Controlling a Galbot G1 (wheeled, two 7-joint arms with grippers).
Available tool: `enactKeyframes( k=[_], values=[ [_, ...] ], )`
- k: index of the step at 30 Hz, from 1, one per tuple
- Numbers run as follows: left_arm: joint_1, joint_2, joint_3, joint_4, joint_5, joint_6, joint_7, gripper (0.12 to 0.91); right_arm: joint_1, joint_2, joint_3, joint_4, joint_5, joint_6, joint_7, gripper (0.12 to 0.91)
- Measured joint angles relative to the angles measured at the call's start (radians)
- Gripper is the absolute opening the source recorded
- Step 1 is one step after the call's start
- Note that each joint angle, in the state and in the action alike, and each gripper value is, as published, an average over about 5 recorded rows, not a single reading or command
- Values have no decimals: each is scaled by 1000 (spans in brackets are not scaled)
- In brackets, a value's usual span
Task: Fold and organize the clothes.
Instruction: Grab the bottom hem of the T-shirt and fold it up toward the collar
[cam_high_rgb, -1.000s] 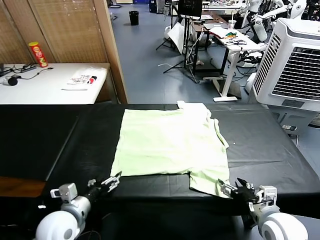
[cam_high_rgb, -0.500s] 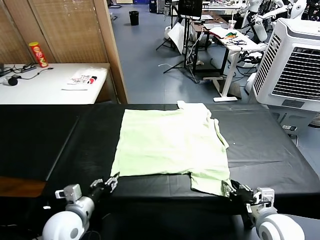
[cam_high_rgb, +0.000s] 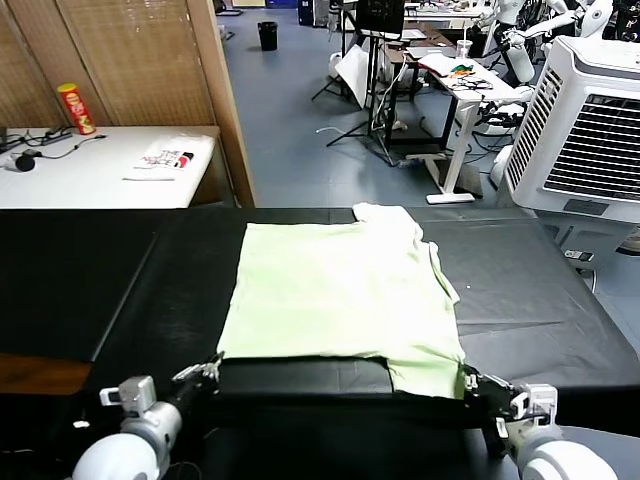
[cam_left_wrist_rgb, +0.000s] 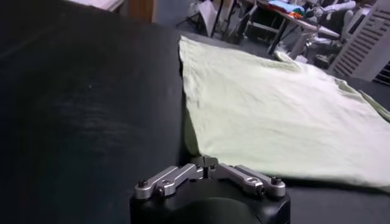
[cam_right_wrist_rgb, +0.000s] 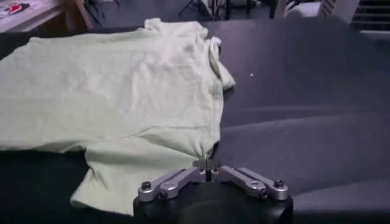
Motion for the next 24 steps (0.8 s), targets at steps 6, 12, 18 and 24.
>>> enactKeyframes(
  k=[6, 12, 18, 24],
  values=[
    [71, 20, -39, -56, -7, -8, -7, 126, -15, 0, 2, 18, 0, 0, -12, 122],
    [61, 9, -57, -61, 6, -73, 10, 126, 56, -23, -6, -58, 3, 44, -60, 122],
    [-14, -17, -42, -24, 52, -112, 50, 126, 184, -65, -30, -184, 25, 179, -90, 122],
    [-101, -28, -25, 28, 60, -118, 56, 126, 299, -102, -60, -278, 43, 219, -96, 122]
  ],
)
